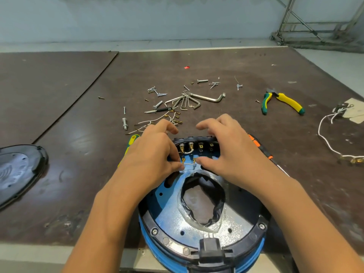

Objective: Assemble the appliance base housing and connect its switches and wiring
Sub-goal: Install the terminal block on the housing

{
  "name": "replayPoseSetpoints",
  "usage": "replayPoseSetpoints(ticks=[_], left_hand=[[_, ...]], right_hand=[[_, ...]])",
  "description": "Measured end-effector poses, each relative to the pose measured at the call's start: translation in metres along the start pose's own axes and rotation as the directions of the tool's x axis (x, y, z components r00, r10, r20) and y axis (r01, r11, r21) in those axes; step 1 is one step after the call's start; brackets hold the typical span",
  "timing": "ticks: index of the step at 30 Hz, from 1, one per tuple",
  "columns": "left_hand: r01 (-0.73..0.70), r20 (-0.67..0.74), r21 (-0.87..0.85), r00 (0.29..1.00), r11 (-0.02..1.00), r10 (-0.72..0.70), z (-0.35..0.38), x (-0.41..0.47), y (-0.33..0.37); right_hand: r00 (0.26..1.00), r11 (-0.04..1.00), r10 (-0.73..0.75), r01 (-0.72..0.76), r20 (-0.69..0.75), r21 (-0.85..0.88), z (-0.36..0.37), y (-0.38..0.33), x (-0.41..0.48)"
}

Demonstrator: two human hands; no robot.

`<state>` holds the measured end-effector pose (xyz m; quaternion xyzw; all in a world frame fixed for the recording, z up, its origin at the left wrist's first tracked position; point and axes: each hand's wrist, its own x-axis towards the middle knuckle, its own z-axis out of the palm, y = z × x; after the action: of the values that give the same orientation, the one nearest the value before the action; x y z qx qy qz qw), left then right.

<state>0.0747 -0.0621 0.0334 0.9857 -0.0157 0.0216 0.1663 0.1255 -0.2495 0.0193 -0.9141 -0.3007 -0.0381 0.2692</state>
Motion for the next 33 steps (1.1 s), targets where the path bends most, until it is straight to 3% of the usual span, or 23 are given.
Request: replayPoseSetpoints(ticks=[7, 33], left_hand=[[-0.091, -0.06, 0.01, 0.994, 0.996, 0.092, 0.005, 0.002, -0.004], [-0.058, -0.08, -0.081, 0.995, 0.995, 0.052, 0.008, 0.002, -0.005]], right_hand=[[0.979, 0.983, -0.017, 0.054, 0.203, -0.178, 0.003, -0.002, 0.009], [0.988, 0.978, -0.049, 0.078, 0.15, -0.196, 0.011, 0.008, 0.014]])
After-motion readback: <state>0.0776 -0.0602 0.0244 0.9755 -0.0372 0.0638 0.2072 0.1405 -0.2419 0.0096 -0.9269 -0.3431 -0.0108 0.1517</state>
